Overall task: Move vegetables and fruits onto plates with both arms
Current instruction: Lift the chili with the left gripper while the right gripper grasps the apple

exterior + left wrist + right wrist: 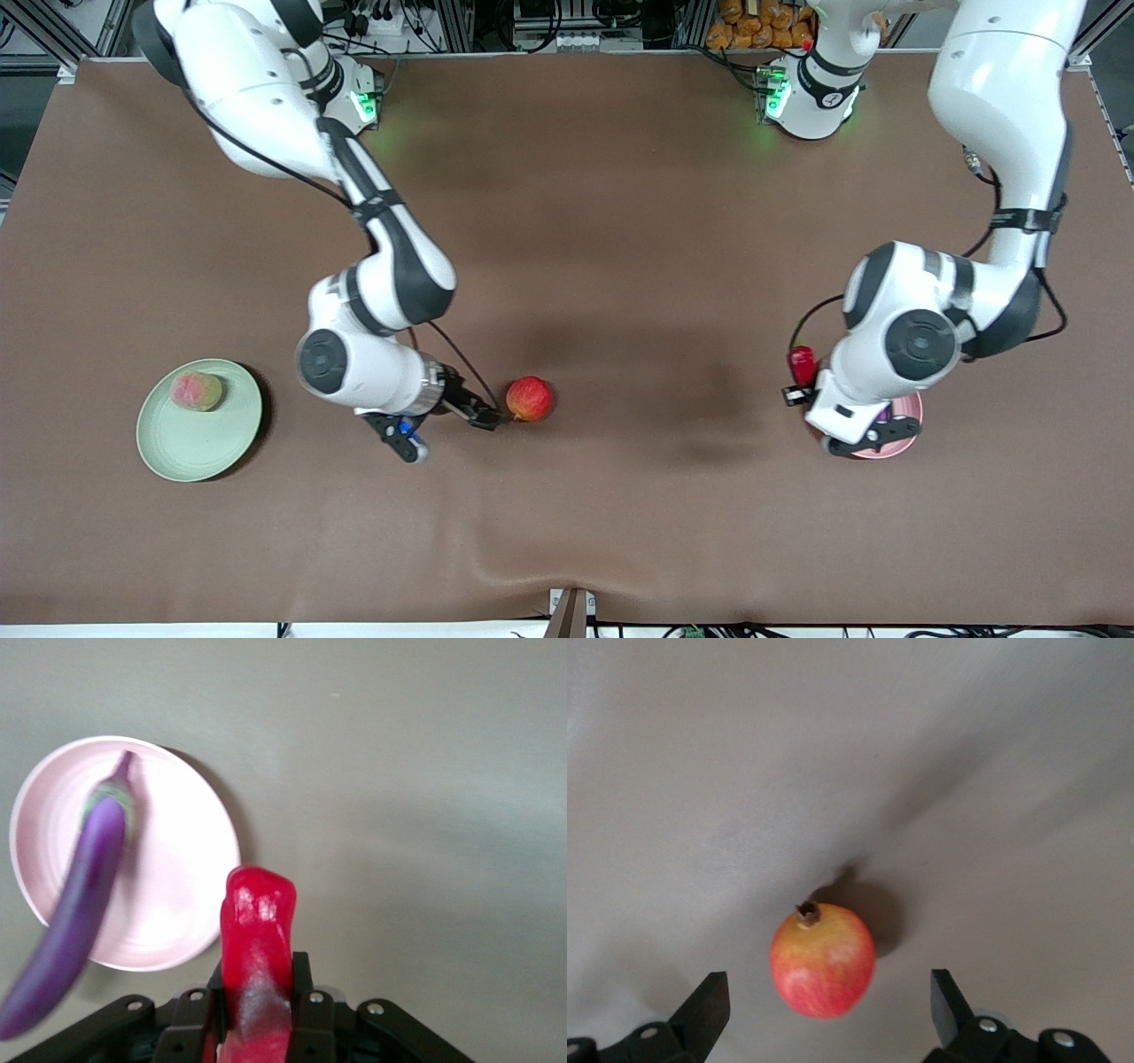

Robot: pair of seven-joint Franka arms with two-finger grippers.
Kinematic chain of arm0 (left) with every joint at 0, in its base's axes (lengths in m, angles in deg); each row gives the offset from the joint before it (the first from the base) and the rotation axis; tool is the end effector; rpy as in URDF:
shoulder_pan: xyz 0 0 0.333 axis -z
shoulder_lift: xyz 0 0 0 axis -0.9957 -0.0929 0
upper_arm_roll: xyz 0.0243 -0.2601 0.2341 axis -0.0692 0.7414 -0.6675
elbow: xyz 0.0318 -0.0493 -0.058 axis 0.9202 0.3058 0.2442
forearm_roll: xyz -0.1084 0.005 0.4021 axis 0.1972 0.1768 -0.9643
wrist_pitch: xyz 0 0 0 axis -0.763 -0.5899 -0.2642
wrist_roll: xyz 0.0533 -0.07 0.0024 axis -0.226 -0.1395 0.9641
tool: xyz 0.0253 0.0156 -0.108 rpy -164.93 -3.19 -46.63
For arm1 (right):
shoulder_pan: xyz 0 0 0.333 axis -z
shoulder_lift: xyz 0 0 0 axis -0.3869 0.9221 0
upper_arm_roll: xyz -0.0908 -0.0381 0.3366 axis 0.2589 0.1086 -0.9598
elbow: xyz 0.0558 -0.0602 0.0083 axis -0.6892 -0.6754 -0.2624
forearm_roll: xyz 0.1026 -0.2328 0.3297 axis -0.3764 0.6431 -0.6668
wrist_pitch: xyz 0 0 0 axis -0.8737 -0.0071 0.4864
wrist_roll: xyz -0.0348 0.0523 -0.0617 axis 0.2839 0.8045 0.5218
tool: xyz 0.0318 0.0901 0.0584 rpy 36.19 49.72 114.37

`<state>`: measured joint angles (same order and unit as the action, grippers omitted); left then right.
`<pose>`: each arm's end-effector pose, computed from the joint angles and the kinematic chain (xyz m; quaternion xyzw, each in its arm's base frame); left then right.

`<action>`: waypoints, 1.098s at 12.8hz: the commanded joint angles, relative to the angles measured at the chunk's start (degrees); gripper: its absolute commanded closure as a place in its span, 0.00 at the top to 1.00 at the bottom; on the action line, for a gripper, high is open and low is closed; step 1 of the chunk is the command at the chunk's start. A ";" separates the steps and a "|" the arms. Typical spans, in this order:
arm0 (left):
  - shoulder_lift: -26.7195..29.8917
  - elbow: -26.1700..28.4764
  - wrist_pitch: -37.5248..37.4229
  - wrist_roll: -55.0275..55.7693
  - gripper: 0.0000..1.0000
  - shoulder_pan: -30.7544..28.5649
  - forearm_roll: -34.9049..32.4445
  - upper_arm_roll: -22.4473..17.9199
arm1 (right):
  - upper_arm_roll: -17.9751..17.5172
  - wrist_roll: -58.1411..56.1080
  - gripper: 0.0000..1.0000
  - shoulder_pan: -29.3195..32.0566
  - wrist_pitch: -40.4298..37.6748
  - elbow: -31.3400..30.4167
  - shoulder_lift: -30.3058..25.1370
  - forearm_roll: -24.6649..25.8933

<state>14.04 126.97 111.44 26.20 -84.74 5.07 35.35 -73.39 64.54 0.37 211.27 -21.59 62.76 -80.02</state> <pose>0.7177 -0.1556 0.3320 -0.9928 -0.1085 0.0282 0.0422 0.7190 0.3581 0.2794 -0.9225 0.3477 0.0782 0.1481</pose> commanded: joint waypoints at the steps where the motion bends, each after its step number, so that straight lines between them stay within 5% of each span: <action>1: 0.08 1.37 0.90 -3.66 0.00 -1.94 -0.93 0.15 | 0.83 4.88 1.00 -3.17 2.24 -0.27 1.88 3.17; 7: -2.30 1.10 4.86 -12.02 0.00 -6.96 -1.11 0.15 | 0.83 9.82 1.00 -6.35 9.00 -0.27 4.96 5.56; 9: -3.08 1.10 5.99 -12.02 0.00 -7.22 -1.11 0.15 | 0.83 10.77 0.48 -6.44 9.09 -0.27 5.49 5.39; 11: -3.88 1.10 7.05 -12.28 0.00 -7.66 -1.02 0.15 | 0.74 10.87 0.11 -6.09 8.92 -0.09 5.49 5.82; 12: -4.40 1.28 7.32 -12.37 0.00 -7.75 -0.93 0.15 | 0.74 10.61 0.00 -5.57 8.39 0.17 5.23 5.82; 14: -5.54 1.37 7.49 -12.37 0.00 -7.84 -0.76 0.15 | 0.74 9.38 0.00 -4.25 5.69 0.87 4.09 5.65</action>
<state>9.27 127.95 117.83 14.26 -92.05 4.90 35.13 -72.43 73.97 -5.28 219.81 -21.84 67.81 -75.45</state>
